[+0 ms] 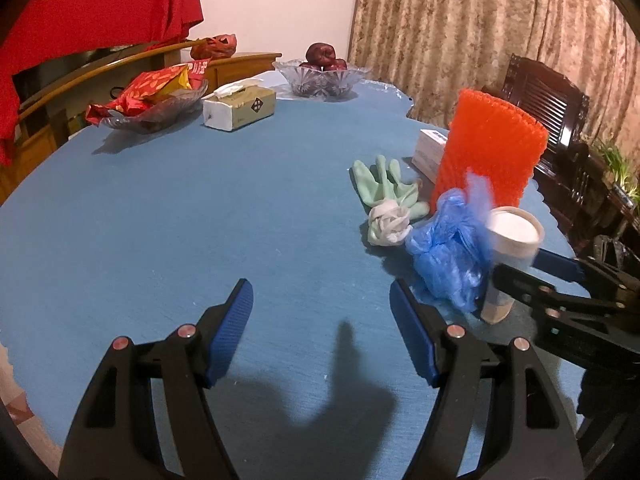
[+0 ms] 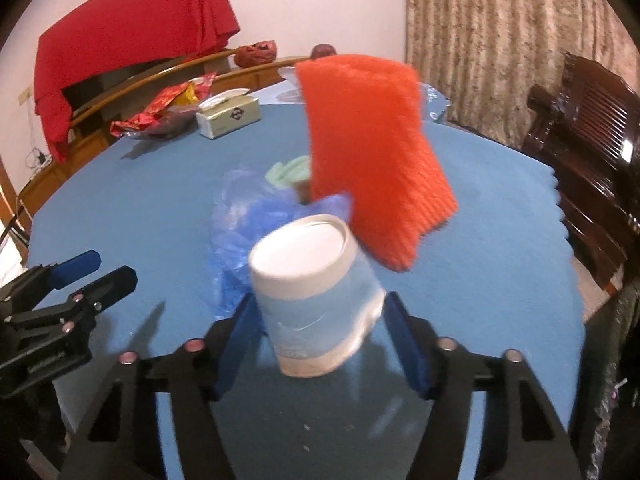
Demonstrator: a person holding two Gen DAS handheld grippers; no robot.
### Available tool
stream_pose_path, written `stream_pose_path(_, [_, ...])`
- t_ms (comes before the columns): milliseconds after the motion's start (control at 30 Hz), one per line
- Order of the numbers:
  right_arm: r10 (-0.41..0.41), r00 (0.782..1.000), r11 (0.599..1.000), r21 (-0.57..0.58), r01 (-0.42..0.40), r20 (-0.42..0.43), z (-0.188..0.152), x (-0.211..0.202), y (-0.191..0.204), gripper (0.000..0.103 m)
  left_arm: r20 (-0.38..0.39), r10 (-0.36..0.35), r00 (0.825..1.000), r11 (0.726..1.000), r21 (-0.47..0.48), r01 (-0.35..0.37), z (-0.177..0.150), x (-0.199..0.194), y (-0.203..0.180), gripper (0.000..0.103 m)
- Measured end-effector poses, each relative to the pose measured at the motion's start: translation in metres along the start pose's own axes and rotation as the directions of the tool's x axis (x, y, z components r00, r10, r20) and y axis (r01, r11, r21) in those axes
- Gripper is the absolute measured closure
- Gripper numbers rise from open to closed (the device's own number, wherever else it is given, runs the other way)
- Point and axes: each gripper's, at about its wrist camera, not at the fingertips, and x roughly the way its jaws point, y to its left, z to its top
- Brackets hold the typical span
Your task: Collect trash
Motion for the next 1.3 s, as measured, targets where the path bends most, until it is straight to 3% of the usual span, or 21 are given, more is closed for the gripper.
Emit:
stream_pose_path(167, [0.054, 0.999, 0.998, -0.012, -0.054, 0.0, 0.001, -0.006, 0.002, 0.063, -0.004, -0.011, 1.0, 1.0, 0.013, 0.011, 0.003, 0.001, -0.004, 0.034])
stream_pose_path(433, [0.027, 0.999, 0.997, 0.071, -0.03, 0.045, -0.007, -0.039, -0.037, 0.063, -0.02, -0.074, 0.997, 0.996, 0.045, 0.075, 0.004, 0.009, -0.035, 0.034])
stream_pose_path(800, [0.023, 0.997, 0.982, 0.184, -0.036, 0.073, -0.011, -0.039, -0.081, 0.063, -0.059, -0.121, 0.991, 0.988, 0.09, 0.126, 0.013, 0.038, -0.084, 0.035])
stream_pose_path(933, [0.024, 0.998, 0.98, 0.198, -0.037, 0.065, -0.014, -0.039, -0.09, 0.063, -0.1, -0.128, 0.987, 0.986, 0.091, 0.138, 0.013, 0.057, -0.095, 0.05])
stream_pose_path(1100, [0.023, 0.998, 0.977, 0.208, -0.037, 0.066, -0.017, -0.043, -0.099, 0.063, -0.082, -0.135, 0.987, 0.987, 0.081, 0.141, 0.012, 0.054, -0.1, 0.067])
stream_pose_path(1300, [0.03, 0.996, 0.975, 0.216, -0.048, 0.087, -0.015, -0.053, -0.101, 0.063, -0.038, -0.136, 0.99, 0.986, 0.092, 0.139, 0.014, 0.026, -0.104, 0.075])
